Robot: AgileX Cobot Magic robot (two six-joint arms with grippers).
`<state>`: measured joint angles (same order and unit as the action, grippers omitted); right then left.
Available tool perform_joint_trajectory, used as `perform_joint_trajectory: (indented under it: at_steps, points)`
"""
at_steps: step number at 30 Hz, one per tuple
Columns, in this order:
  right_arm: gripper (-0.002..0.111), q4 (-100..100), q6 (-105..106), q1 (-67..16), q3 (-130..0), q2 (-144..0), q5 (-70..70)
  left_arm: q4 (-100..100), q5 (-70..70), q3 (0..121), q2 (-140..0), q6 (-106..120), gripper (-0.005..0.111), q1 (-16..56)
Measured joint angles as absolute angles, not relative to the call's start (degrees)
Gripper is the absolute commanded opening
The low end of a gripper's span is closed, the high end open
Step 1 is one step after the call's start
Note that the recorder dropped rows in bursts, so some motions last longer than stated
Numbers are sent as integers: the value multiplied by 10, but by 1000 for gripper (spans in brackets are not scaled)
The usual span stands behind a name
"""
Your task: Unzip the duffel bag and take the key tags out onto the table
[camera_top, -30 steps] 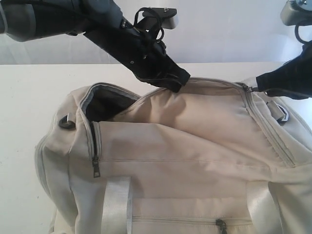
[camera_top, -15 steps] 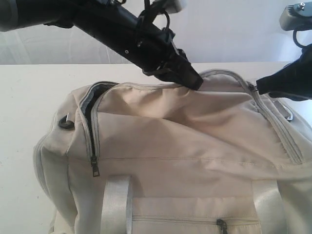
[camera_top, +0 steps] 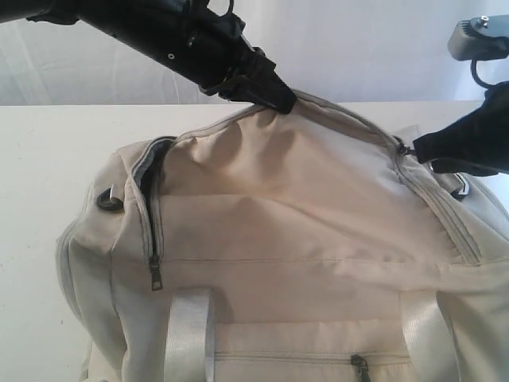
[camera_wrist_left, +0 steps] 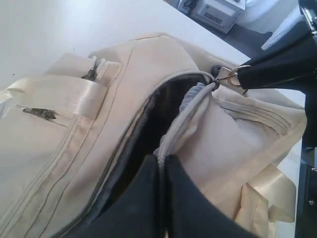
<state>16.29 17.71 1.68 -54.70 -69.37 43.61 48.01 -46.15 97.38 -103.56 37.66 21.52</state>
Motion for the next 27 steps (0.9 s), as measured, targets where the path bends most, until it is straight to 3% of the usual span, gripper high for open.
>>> perform_joint_trajectory:
  at_steps: [27]
  points:
    - [0, 162, 171, 17, -459, -503, 471, 385, -430, 974, -1033, 270, 0, 215]
